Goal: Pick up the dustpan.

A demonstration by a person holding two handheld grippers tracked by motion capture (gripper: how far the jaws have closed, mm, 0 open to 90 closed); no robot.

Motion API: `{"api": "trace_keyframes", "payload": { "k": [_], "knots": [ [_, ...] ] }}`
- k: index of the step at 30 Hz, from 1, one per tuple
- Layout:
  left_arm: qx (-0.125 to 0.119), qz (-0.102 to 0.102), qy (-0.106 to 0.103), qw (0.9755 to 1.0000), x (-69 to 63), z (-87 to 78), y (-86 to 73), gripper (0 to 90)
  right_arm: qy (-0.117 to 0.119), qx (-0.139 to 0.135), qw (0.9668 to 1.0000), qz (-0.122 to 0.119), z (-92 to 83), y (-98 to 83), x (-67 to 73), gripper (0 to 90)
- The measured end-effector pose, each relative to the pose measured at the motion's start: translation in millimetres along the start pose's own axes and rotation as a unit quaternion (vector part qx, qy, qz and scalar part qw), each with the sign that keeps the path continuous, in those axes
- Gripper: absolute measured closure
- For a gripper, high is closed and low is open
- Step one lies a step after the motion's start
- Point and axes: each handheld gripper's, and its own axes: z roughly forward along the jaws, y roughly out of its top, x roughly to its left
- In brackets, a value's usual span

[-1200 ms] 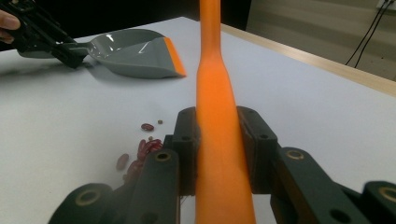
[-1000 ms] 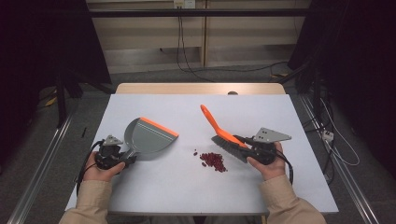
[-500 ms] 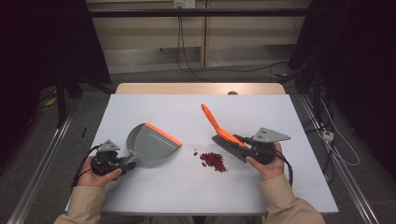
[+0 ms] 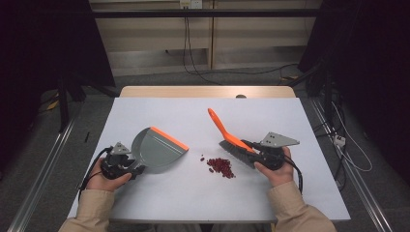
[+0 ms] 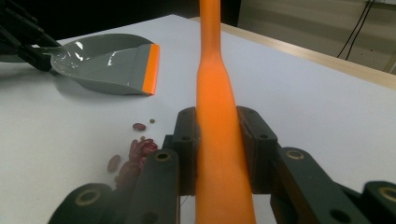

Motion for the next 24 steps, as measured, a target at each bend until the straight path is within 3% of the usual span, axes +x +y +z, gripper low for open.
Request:
{"api": "trace_keyframes", "payload": {
  "k": [5, 12, 14, 19, 24],
  "knots": [
    [0.023, 0.006, 0.010, 0.9997, -0.5, 8.3, 2.7, 62.3, -0.002, -0.001, 1.0000, 0.001, -0.6, 0.1, 0.2, 71.1],
    [0.005, -0.005, 0.002, 1.0000, 2.3, 2.8, 0.5, 63.4, -0.003, 0.002, 1.0000, 0.000, 0.6, -0.6, 1.4, 71.1],
    [-0.006, -0.008, -0.012, 0.9999, 3.5, -2.1, -0.7, 63.4, -0.007, -0.001, 1.0000, 0.005, 0.2, -0.7, 1.3, 71.1],
    [-0.016, 0.010, -0.035, 0.9992, 0.5, -17.3, -0.9, 63.3, -0.045, -0.001, 0.9989, 0.009, -1.7, 0.3, 1.3, 71.1],
    [-0.005, 0.050, -0.072, 0.9961, -15.4, -22.1, -2.5, 63.2, -0.086, 0.003, 0.9962, 0.013, -1.0, 1.4, 7.4, 71.2]
  ]
}}
